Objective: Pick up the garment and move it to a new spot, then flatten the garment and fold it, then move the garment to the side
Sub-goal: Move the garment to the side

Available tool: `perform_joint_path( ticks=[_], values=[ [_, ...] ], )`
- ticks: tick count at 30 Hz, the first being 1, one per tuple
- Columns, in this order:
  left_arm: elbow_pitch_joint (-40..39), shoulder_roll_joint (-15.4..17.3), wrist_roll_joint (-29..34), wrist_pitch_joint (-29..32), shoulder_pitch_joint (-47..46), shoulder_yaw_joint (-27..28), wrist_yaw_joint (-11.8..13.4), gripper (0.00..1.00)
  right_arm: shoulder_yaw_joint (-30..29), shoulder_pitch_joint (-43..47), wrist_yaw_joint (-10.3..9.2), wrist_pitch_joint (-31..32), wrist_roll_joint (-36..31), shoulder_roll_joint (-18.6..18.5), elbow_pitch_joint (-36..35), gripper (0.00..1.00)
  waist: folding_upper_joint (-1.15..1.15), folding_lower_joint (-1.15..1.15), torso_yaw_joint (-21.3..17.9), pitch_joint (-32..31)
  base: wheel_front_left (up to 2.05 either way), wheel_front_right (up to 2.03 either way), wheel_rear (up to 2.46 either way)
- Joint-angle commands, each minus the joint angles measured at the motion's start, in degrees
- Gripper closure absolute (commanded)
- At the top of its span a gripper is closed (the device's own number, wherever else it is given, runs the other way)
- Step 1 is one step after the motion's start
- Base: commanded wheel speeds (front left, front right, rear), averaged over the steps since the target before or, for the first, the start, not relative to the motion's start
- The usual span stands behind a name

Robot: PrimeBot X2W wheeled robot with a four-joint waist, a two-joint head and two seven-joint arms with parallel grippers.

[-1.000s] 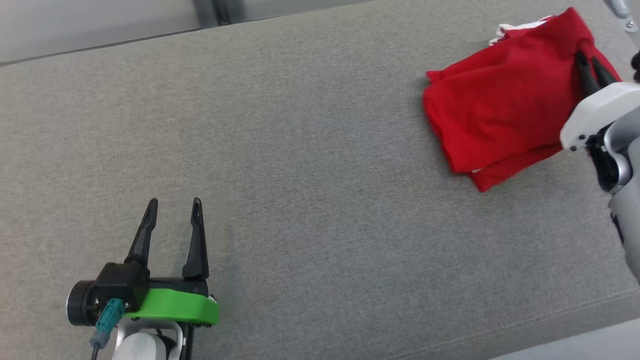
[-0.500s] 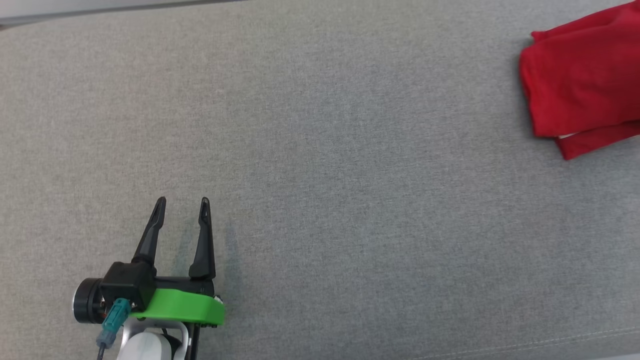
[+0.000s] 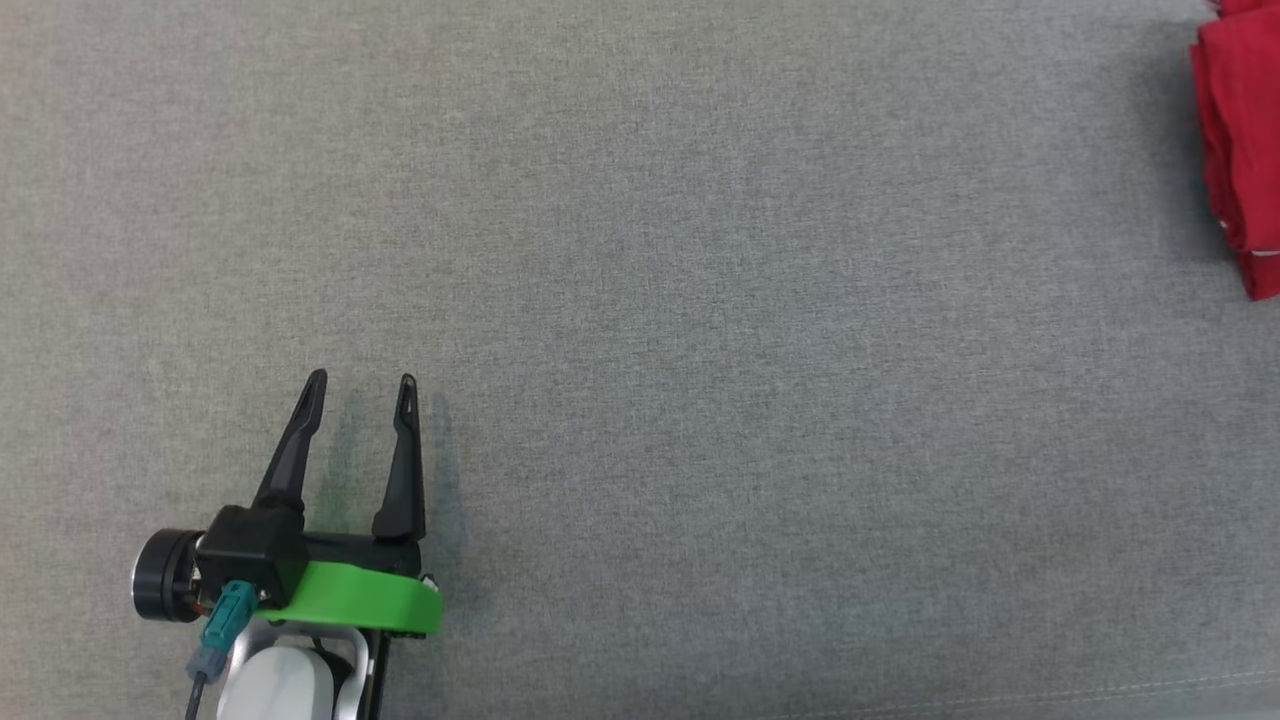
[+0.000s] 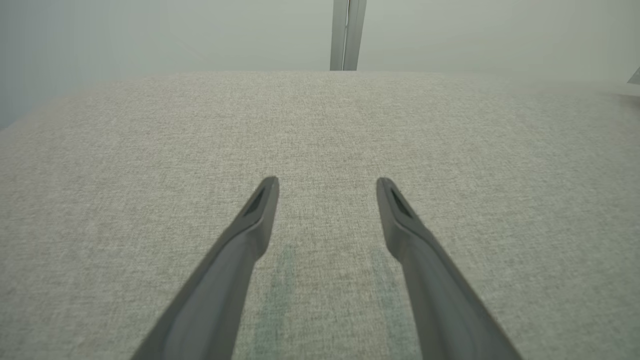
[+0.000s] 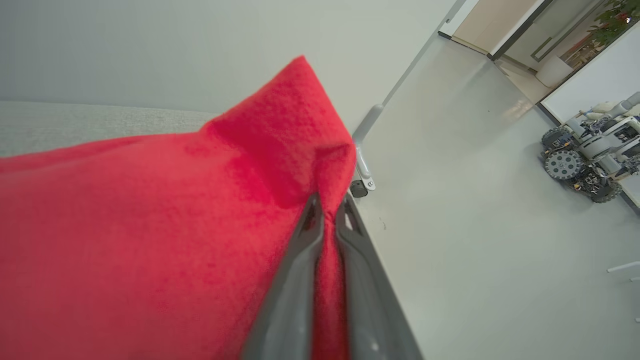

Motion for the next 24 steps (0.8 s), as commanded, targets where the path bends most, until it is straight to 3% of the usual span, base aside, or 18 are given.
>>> perform_joint_path(
  ticks=[1, 7, 9, 10, 11, 24],
  values=[
    [-0.28, 0.39, 0.72, 0.02, -1.02, -0.04, -0.06, 0.0, -1.6, -1.04, -0.1, -0.4, -1.07, -0.52, 0.76, 1.0, 0.0, 0.0, 1.11, 1.81, 0.0, 0.0, 0.0],
    [-0.97, 1.33, 0.86, 0.02, -0.94, 0.2, 0.35, 0.0, -7.92, -1.99, -0.1, -2.01, -5.8, -0.58, 2.45, 1.0, 0.0, 0.0, 1.35, 3.62, 0.0, 0.0, 0.0],
    [-1.06, 1.62, 0.99, 0.01, -0.79, 0.2, 0.48, 0.0, -9.57, -1.94, -0.1, -2.65, -7.97, -0.23, 2.43, 0.64, 0.0, 0.0, 1.18, 3.98, 0.0, 0.0, 0.0],
    [-1.03, 1.8, 1.16, 0.01, -0.85, 0.08, 0.47, 0.0, -10.35, -2.0, -0.1, -2.87, -9.03, 0.03, 2.32, 0.16, 0.0, 0.0, 1.11, 4.13, 0.0, 0.0, 0.0],
    [-1.06, 1.87, 1.24, 0.01, -0.97, -0.03, 0.49, 0.0, -11.29, -2.15, -0.1, -3.31, -9.73, 0.14, 2.07, 0.0, 0.0, 0.0, 1.03, 4.24, 0.0, 0.0, 0.0],
    [-0.7, 2.35, 0.84, 0.18, -1.52, -0.71, 0.99, 0.0, -18.89, -0.31, -0.1, -7.29, -19.1, 6.93, -1.15, 0.0, 0.0, 0.0, -0.71, 2.26, 0.0, 0.0, 0.0]
  ],
)
